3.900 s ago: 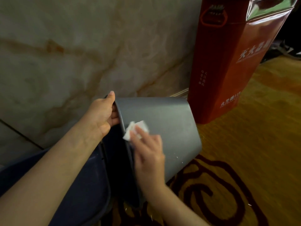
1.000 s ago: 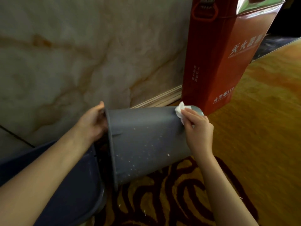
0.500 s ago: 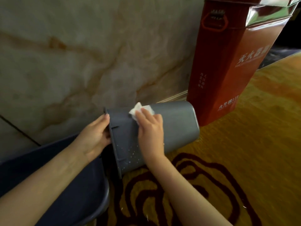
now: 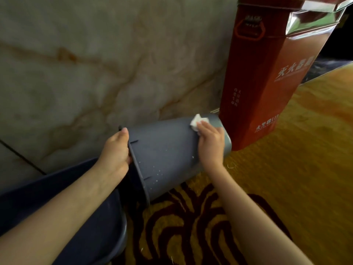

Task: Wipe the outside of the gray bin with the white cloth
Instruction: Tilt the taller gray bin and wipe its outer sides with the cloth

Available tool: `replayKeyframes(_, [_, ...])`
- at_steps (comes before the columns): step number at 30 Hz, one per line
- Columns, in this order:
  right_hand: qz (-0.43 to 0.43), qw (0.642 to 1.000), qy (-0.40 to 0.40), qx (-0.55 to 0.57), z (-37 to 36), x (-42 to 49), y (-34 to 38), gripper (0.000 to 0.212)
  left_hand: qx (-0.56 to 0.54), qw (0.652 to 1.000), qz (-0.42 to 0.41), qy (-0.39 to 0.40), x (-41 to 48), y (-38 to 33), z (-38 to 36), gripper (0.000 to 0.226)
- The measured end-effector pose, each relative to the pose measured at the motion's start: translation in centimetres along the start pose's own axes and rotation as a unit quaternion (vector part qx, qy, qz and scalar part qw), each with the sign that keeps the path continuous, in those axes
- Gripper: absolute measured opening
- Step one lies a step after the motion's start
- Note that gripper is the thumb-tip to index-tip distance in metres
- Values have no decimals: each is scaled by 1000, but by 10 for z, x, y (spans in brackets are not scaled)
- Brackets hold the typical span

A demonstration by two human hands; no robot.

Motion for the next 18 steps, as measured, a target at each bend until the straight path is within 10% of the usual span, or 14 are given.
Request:
replayKeyframes(6, [-65, 998, 0, 10, 14, 18, -27, 31, -13, 1000, 14, -10, 2, -3, 1, 23])
replayKeyframes(18, [206, 966, 154, 43, -37, -97, 113, 28, -15, 1000, -1, -1, -2, -5, 2, 28])
Point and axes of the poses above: each hand's wrist, its own x-axis towards the middle knuckle, its own z-axis out of the back of the hand, y = z × x, the point moved 5 cm from there along x, towards the middle knuckle, and after that the axes turned 15 degrees about y, right-handed, at the moved point
